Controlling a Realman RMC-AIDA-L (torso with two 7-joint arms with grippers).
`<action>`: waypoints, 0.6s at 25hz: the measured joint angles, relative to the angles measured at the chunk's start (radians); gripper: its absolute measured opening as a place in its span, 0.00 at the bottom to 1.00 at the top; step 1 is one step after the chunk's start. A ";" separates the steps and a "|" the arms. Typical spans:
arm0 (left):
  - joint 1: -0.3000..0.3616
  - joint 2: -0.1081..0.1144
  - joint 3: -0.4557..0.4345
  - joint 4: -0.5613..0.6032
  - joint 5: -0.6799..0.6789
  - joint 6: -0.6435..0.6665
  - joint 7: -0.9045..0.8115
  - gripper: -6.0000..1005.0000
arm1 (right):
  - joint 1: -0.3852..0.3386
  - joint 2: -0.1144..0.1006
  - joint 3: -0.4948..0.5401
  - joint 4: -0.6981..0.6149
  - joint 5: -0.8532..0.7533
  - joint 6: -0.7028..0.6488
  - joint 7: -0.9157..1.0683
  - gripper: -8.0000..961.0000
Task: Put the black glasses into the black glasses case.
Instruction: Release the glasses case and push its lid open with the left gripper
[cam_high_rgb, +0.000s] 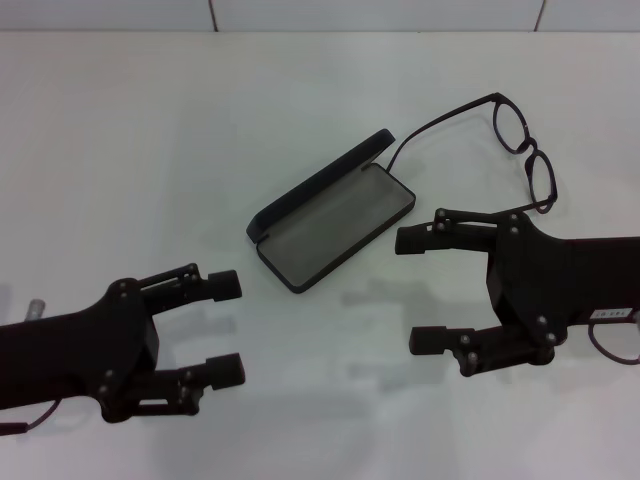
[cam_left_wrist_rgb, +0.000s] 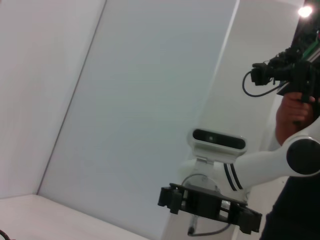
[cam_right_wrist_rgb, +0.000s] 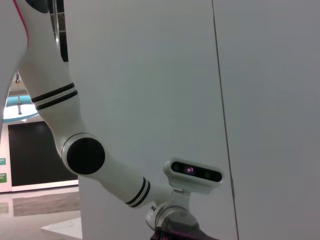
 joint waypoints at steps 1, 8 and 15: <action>0.000 0.000 -0.006 -0.001 -0.001 0.000 -0.005 0.86 | 0.000 0.000 0.000 0.000 0.002 0.000 0.000 0.86; -0.003 0.000 -0.039 0.004 -0.002 -0.001 -0.028 0.87 | 0.000 0.000 0.002 -0.005 0.005 0.000 0.000 0.86; -0.009 0.001 -0.045 0.005 -0.003 -0.001 -0.029 0.86 | 0.000 -0.003 0.008 -0.006 0.006 0.003 0.000 0.86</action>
